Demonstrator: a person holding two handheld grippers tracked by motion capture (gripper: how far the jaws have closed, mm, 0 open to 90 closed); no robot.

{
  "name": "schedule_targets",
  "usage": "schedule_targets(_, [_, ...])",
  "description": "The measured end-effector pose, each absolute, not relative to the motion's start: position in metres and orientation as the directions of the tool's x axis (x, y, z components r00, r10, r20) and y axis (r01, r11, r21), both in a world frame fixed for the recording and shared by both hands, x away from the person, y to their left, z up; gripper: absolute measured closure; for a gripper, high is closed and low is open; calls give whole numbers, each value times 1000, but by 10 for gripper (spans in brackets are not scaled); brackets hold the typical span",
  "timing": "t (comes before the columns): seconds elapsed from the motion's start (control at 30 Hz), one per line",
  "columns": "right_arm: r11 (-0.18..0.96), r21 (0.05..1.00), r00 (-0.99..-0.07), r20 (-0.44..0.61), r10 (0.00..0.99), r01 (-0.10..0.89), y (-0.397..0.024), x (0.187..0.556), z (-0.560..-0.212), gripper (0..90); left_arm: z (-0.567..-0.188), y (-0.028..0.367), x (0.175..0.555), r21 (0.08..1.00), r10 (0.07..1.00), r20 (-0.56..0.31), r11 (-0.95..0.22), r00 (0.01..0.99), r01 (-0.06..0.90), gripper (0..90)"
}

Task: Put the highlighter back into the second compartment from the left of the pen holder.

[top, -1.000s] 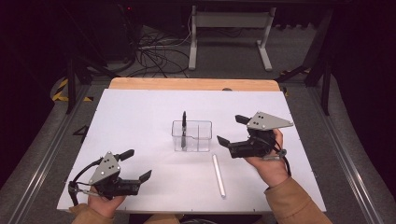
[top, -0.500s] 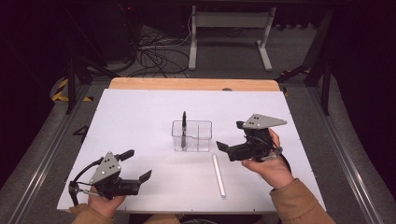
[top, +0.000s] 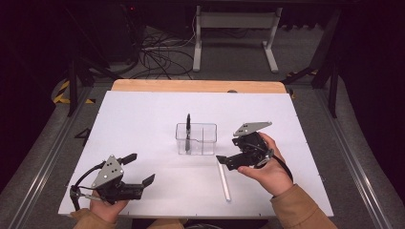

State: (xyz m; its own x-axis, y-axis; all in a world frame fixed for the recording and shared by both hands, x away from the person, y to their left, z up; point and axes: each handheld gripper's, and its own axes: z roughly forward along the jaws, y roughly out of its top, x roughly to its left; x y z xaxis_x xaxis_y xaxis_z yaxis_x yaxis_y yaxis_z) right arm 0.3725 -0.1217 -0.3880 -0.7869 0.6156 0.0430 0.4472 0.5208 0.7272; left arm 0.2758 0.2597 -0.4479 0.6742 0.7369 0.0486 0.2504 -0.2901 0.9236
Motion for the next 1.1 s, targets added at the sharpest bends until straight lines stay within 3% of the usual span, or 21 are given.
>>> schedule_targets(0.13, [548, 702, -773, 6, 634, 455, -118, 371, -393, 232, -448, 260, 276, 923, 737, 49, -291, 674, 252, 109])
schedule_targets(0.57, [615, 595, -745, -40, 665, 518, -103, 375, -416, 281, -449, 260, 277, 920, 737, 47, -295, 674, 258, 109])
schedule_targets(0.93, [637, 501, -725, -28, 688, 585, -94, 378, -432, 334, -449, 259, 276, 919, 737, 50, -297, 674, 257, 111])
schedule_targets(1.1, [592, 463, -685, 46, 727, 660, -90, 380, -437, 384, -449, 259, 276, 919, 738, 50, -297, 673, 258, 111])
